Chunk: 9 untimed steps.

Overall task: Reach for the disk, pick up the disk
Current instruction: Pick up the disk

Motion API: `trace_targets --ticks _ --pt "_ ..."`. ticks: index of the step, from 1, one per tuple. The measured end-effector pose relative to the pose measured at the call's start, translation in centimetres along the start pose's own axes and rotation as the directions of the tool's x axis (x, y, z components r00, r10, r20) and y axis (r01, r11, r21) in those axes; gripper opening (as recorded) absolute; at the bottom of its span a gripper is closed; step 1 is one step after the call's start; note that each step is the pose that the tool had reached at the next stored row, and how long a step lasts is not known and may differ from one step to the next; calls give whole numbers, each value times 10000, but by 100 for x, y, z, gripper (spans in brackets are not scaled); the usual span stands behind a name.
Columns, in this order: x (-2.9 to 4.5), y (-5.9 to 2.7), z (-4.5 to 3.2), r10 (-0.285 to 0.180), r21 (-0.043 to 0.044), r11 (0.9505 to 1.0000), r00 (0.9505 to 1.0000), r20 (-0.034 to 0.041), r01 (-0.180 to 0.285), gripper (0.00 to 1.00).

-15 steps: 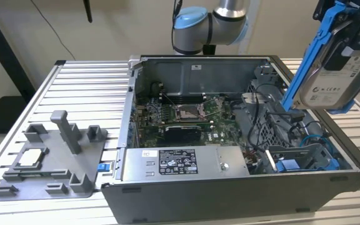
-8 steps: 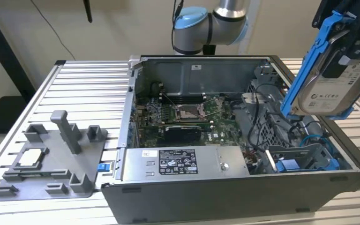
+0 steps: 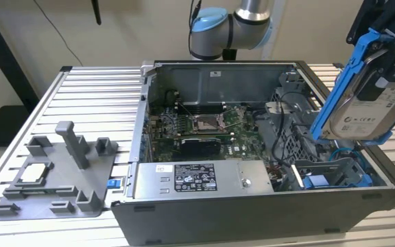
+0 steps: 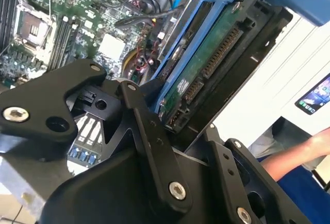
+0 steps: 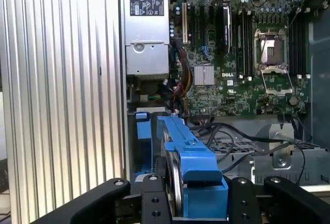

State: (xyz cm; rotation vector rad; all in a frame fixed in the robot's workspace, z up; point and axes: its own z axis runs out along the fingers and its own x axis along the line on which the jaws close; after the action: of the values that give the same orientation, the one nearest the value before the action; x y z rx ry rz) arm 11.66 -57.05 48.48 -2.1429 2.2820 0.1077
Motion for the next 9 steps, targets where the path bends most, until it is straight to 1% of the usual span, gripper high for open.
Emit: trace_targets --ticks 2,4,9 --pt "39 -4 38 44 4 10000 10000 3 -44 0" --pt "62 -7 74 78 6 10000 10000 3 -78 0" --pt "72 -11 168 93 7 10000 10000 5 -93 0"
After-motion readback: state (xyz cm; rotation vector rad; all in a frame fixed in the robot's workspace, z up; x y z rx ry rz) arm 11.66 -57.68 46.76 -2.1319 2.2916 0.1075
